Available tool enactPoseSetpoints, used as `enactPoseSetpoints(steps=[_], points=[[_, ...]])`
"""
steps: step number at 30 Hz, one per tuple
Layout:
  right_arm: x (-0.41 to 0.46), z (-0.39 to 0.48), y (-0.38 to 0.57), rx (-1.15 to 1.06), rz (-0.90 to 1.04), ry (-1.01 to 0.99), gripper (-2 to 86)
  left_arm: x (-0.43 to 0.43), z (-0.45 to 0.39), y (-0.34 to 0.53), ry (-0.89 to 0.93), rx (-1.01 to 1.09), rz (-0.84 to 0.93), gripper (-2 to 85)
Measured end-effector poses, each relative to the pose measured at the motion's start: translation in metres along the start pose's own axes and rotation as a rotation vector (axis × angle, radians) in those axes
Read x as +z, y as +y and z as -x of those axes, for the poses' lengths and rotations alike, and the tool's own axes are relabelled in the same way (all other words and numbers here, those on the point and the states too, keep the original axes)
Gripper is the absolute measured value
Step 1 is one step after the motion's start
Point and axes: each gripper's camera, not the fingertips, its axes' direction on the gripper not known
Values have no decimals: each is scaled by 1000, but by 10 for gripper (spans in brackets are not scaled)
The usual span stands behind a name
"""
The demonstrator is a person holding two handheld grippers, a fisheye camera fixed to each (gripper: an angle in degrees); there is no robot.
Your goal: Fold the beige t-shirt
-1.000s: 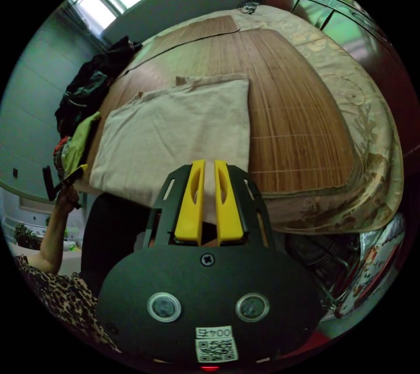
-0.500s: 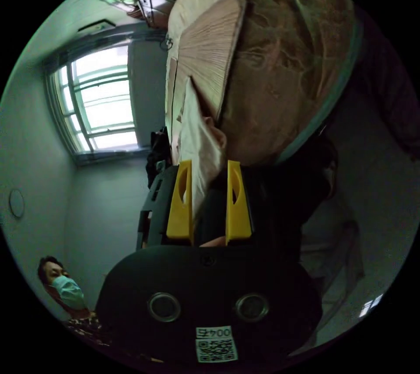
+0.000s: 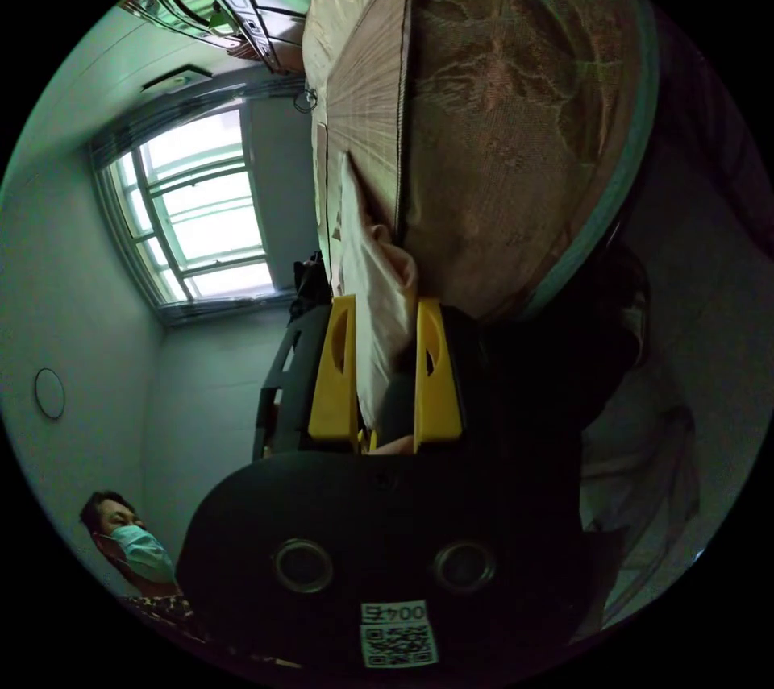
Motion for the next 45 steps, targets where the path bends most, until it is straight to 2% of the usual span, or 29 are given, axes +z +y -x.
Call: enactPoseSetpoints(steps=[7,22,28,30,32,38,45], points=[[-5,-14,1,13,-17,10,65,-34,-1,-11,7,-49,-55,85],[-3,-30,15,-14,-31,-49,75,-22,-37,-24,-33,-35,-35,107],[6,-34,25,0,-43,-75,80,-1,-51,-19,-46,-51,-52,98],[11,-35,27,11,-42,-80,68,10,-66,-18,-101,-23,-44,60],[16,-30,32,4,-46,-43,36,18,-81,-17,-143,7,-49,35],[25,-13,44,-37,-31,78,23,50,-105,-15,-215,15,-50,11],[42,-20,61,7,-13,-56,49,105,-146,-3,-251,81,-16,7]])
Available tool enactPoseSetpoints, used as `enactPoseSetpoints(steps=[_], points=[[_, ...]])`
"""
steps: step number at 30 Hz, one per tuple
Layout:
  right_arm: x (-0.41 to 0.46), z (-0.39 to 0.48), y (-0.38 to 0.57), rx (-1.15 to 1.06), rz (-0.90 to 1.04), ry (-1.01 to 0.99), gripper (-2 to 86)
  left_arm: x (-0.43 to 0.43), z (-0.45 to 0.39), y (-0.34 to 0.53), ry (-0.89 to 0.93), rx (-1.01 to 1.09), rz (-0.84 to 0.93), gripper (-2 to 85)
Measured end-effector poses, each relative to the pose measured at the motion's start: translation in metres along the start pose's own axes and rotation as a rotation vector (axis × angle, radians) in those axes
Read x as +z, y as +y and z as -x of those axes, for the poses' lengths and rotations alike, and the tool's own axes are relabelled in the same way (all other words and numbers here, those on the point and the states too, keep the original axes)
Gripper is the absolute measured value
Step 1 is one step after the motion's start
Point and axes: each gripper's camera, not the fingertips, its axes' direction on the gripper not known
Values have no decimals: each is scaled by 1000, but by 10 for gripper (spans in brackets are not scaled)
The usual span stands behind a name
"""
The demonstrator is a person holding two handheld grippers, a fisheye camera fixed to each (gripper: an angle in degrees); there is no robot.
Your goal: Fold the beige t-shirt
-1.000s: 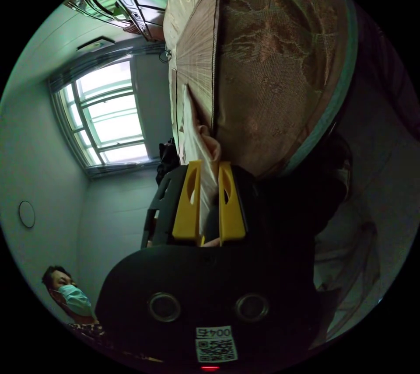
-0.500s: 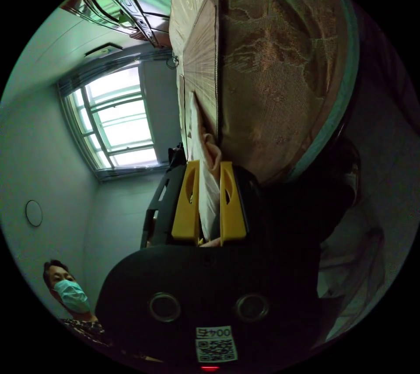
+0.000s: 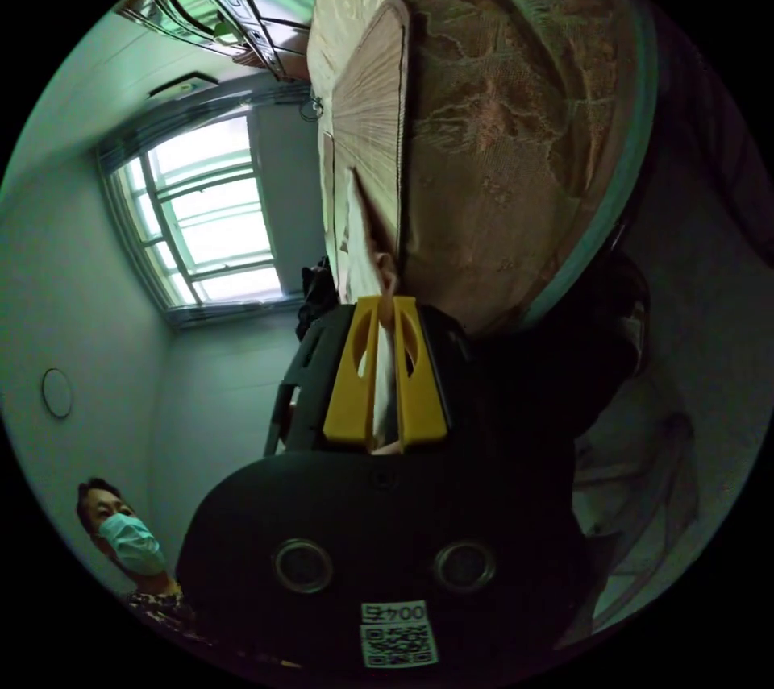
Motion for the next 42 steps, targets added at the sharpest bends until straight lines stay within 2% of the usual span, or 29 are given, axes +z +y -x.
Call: enactPoseSetpoints(steps=[2,4,7,10,14,17,20,27,31,34,39,42], points=[[4,4,10,-7,-2,-6,64,1,-17,6,-24,18,-9,7],[4,13,19,-39,-25,23,65,-2,-52,16,-142,73,-45,6],[11,50,36,-187,-80,238,59,19,-115,23,-335,232,-37,5],[45,99,56,-405,-68,563,42,102,-219,33,-506,492,30,5],[125,148,92,-700,-19,903,-1,208,-297,48,-589,671,86,8],[182,159,113,-848,-2,1102,-6,292,-327,64,-679,747,138,8],[227,155,125,-918,61,1218,-7,363,-331,83,-760,775,226,7],[274,147,139,-1003,108,1372,-7,443,-361,130,-885,931,222,6],[289,141,152,-1146,143,1483,-8,468,-361,140,-873,914,209,5],[288,141,150,-1170,180,1510,-7,491,-362,146,-872,909,228,3],[258,145,130,-1094,156,1365,-5,519,-359,151,-872,901,248,3],[204,155,114,-977,58,1171,0,537,-358,158,-895,924,264,4]])
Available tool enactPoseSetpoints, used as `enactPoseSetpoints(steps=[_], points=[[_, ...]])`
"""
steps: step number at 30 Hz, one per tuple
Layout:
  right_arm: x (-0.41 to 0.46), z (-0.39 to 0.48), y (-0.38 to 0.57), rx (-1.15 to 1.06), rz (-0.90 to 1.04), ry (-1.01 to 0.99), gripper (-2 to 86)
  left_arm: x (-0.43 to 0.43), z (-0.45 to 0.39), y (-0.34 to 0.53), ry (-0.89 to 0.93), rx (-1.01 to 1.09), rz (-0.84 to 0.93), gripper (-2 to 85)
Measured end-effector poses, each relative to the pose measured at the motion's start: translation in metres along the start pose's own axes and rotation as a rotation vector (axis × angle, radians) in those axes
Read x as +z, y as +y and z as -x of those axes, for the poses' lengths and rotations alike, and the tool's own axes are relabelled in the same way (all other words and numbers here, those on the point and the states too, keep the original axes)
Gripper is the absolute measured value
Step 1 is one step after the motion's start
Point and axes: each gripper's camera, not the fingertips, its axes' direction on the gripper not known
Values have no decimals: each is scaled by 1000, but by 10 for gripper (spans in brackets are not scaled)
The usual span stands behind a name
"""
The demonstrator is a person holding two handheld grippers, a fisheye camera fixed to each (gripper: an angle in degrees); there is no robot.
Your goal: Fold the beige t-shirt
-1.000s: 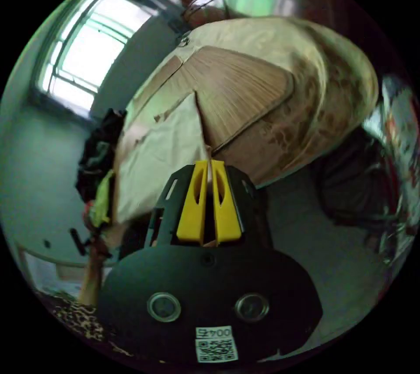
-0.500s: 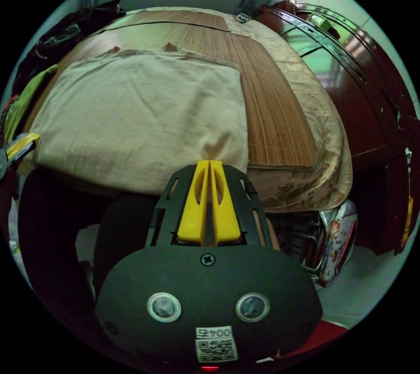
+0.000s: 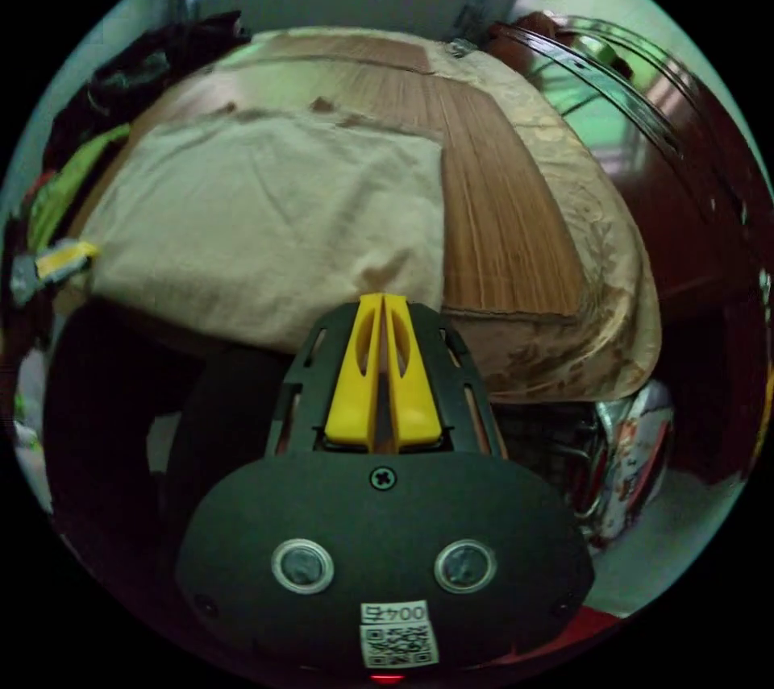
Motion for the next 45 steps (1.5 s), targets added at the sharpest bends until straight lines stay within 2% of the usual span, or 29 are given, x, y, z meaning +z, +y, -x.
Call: enactPoseSetpoints(steps=[2,6,8,11,16,28,30,32,39,43,45], points=[[-17,-57,21,186,-67,-164,22,7,-6,-3,2,2,9,4],[-7,-142,65,448,-58,-484,68,23,-22,-6,-14,25,26,4],[13,-182,92,593,-45,-720,83,29,-29,-6,-23,36,28,5],[40,-213,120,766,-54,-984,87,38,-36,-4,-21,34,30,5],[75,-231,141,991,-47,-1230,86,52,-50,-3,-33,43,47,5],[92,-258,137,998,-6,-1199,94,73,-82,16,-51,45,52,5],[94,-262,137,994,-9,-1214,81,74,-88,19,-56,52,52,5],[92,-268,139,991,-36,-1204,24,74,-93,23,-55,52,50,6],[78,-275,138,975,-88,-1206,-5,65,-94,33,39,-17,67,17],[50,-276,120,896,-91,-1165,-5,11,-132,33,80,3,-94,45],[38,-275,110,864,-95,-1157,-5,-42,-197,26,55,104,-252,77]])
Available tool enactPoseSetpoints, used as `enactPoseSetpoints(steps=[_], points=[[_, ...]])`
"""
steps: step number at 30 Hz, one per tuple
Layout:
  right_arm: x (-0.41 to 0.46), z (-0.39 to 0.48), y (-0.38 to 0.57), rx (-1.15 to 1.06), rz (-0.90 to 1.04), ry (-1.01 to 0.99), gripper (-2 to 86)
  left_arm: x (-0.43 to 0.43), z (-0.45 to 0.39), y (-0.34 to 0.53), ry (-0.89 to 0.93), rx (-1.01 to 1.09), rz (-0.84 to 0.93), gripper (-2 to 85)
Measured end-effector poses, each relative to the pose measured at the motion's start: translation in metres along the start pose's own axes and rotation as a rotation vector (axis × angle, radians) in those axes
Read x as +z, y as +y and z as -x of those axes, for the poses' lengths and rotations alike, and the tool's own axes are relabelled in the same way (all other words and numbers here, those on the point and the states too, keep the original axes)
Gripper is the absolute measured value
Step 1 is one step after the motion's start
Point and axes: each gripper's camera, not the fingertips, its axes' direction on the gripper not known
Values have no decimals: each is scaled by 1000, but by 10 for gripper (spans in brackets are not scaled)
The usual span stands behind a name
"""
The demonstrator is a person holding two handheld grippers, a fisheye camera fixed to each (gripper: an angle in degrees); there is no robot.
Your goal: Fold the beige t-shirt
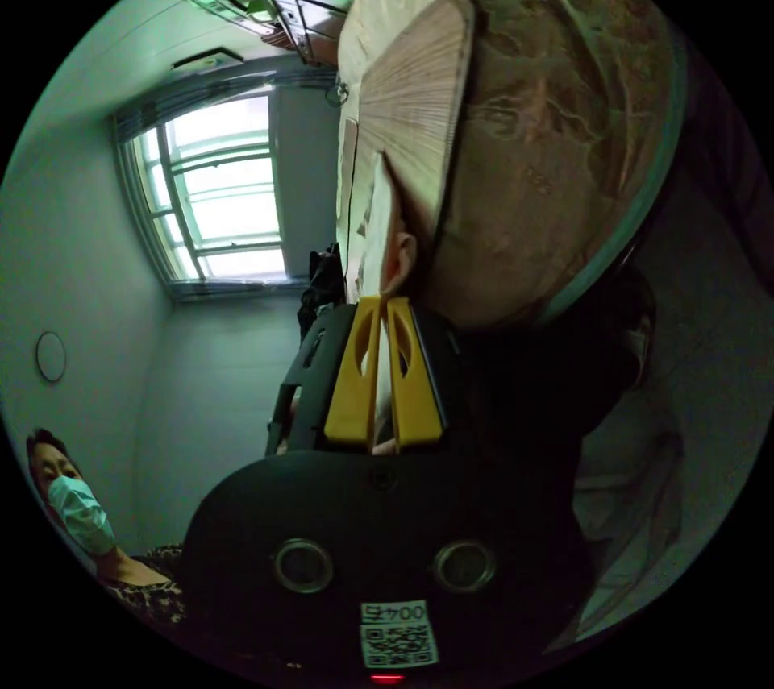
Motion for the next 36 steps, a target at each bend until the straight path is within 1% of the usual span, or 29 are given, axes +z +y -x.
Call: enactPoseSetpoints(steps=[1,3,4,7,11,13,14,16,18,20,21,23,25,27,30,32,33,35,36], points=[[1,8,-2,-8,8,1,-4,-8,-21,-8,-2,37,-25,84],[4,20,-5,-10,18,2,-1,-28,-120,-39,1,226,-87,108],[6,26,-7,-8,25,1,0,-31,-147,-45,0,277,-102,113],[13,39,-10,-4,44,6,2,-42,-295,-71,-62,551,-182,132],[21,51,-16,-2,67,16,5,-24,-396,-90,-161,709,-184,136],[24,59,-19,-17,78,33,8,-1,-430,-102,-212,729,-154,123],[27,65,-21,-29,88,45,11,4,-434,-105,-221,725,-149,117],[34,75,-24,-59,118,74,18,15,-438,-113,-231,690,-142,72],[43,89,-27,-89,157,150,30,19,-430,-124,-190,617,-130,31],[58,110,-36,-140,229,293,64,21,-415,-131,-124,545,-119,18],[62,115,-38,-155,253,331,75,24,-403,-135,-88,498,-109,13],[78,138,-50,-217,293,517,97,30,-387,-139,-37,432,-93,9],[90,152,-59,-262,333,606,101,38,-369,-143,16,362,-80,7],[103,163,-68,-294,382,644,91,45,-362,-144,44,336,-71,6],[128,171,-86,-330,470,698,43,57,-358,-145,79,315,-61,4],[151,179,-102,-385,502,895,21,64,-356,-145,96,305,-57,4],[157,181,-105,-400,511,948,13,68,-353,-144,107,297,-55,4],[184,186,-115,-441,619,1096,-2,73,-349,-144,118,293,-54,4],[191,187,-117,-453,649,1131,-3,76,-347,-144,120,293,-54,3]])
